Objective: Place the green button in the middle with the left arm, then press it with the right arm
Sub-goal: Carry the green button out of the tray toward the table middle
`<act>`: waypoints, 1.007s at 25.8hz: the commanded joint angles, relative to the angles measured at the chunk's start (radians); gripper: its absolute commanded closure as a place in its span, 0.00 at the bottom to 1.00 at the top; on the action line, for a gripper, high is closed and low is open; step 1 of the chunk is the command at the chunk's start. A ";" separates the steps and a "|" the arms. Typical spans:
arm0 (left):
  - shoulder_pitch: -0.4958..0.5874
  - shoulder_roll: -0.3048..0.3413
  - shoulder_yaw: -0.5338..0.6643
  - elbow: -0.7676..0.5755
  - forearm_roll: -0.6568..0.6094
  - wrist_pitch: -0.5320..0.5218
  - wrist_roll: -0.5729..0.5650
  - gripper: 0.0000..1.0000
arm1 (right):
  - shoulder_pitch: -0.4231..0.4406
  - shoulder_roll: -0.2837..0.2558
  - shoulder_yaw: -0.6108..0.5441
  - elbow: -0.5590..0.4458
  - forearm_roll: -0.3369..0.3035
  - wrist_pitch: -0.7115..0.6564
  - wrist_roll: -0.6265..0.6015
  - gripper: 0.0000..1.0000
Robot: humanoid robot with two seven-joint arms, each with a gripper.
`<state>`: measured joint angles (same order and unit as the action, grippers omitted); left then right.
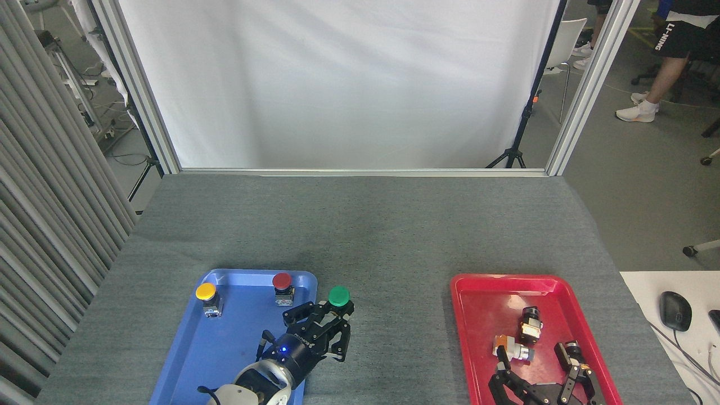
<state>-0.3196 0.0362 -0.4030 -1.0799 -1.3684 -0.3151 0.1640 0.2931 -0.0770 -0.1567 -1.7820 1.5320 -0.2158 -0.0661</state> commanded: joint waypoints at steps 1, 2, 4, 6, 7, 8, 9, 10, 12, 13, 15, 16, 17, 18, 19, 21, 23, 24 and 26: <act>-0.087 -0.107 -0.057 0.129 -0.081 0.002 -0.004 1.00 | 0.000 0.000 -0.001 0.004 -0.001 0.024 0.000 0.00; -0.099 -0.131 -0.057 0.161 -0.107 0.002 -0.004 1.00 | 0.000 0.000 -0.001 0.006 -0.001 0.026 0.000 0.00; -0.118 -0.162 -0.057 0.224 -0.138 0.002 -0.004 1.00 | 0.000 -0.001 0.000 0.009 -0.001 0.024 -0.001 0.00; -0.128 -0.165 -0.057 0.264 -0.139 0.002 -0.004 1.00 | 0.000 -0.003 0.000 0.012 -0.003 0.024 -0.001 0.00; -0.130 -0.167 -0.059 0.276 -0.138 0.002 -0.004 1.00 | 0.000 -0.003 0.000 0.010 -0.003 0.023 -0.001 0.00; -0.130 -0.167 -0.059 0.285 -0.138 -0.001 -0.004 1.00 | 0.000 -0.004 -0.001 0.010 -0.003 0.024 -0.001 0.00; -0.130 -0.170 -0.059 0.293 -0.138 -0.006 -0.006 1.00 | 0.000 -0.003 -0.001 0.012 -0.003 0.024 0.000 0.00; -0.128 -0.171 -0.065 0.298 -0.138 -0.006 -0.004 1.00 | 0.000 -0.003 -0.001 0.012 -0.003 0.024 -0.001 0.00; -0.128 -0.171 -0.088 0.299 -0.133 0.002 -0.004 1.00 | 0.000 -0.004 -0.001 0.013 -0.003 0.026 0.000 0.00; -0.128 -0.171 -0.091 0.301 -0.132 0.004 -0.004 1.00 | 0.000 -0.003 -0.001 0.016 -0.003 0.026 0.000 0.00; -0.128 -0.171 -0.092 0.301 -0.132 0.010 -0.004 1.00 | 0.000 -0.004 -0.001 0.019 -0.003 0.026 0.000 0.00; -0.128 -0.171 -0.092 0.301 -0.132 0.010 -0.004 0.98 | 0.000 -0.004 -0.001 0.023 -0.003 0.026 0.002 0.00; -0.127 -0.170 -0.092 0.301 -0.133 0.008 -0.004 0.95 | 0.000 -0.003 -0.001 0.026 -0.004 0.026 0.002 0.01; -0.124 -0.170 -0.092 0.301 -0.133 0.010 -0.003 0.91 | 0.000 -0.003 -0.001 0.027 -0.004 0.026 0.002 0.01; -0.122 -0.168 -0.092 0.301 -0.133 0.008 0.000 0.85 | 0.000 -0.001 -0.001 0.029 -0.004 0.026 0.002 0.01; -0.119 -0.167 -0.092 0.302 -0.133 0.008 0.009 0.66 | 0.000 -0.001 0.000 0.029 -0.004 0.026 0.002 0.01; -0.110 -0.164 -0.092 0.304 -0.135 0.008 0.020 0.52 | -0.002 -0.001 0.000 0.030 -0.004 0.027 0.003 0.01; -0.105 -0.164 -0.091 0.304 -0.133 0.011 0.028 0.42 | -0.003 -0.001 0.000 0.032 -0.004 0.029 0.003 0.01; -0.098 -0.162 -0.091 0.302 -0.129 0.017 0.034 0.24 | -0.005 0.000 0.002 0.032 -0.004 0.041 0.003 0.01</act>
<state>-0.4287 -0.1280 -0.4946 -0.7773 -1.5011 -0.3048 0.1850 0.2905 -0.0783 -0.1563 -1.7515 1.5279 -0.1844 -0.0693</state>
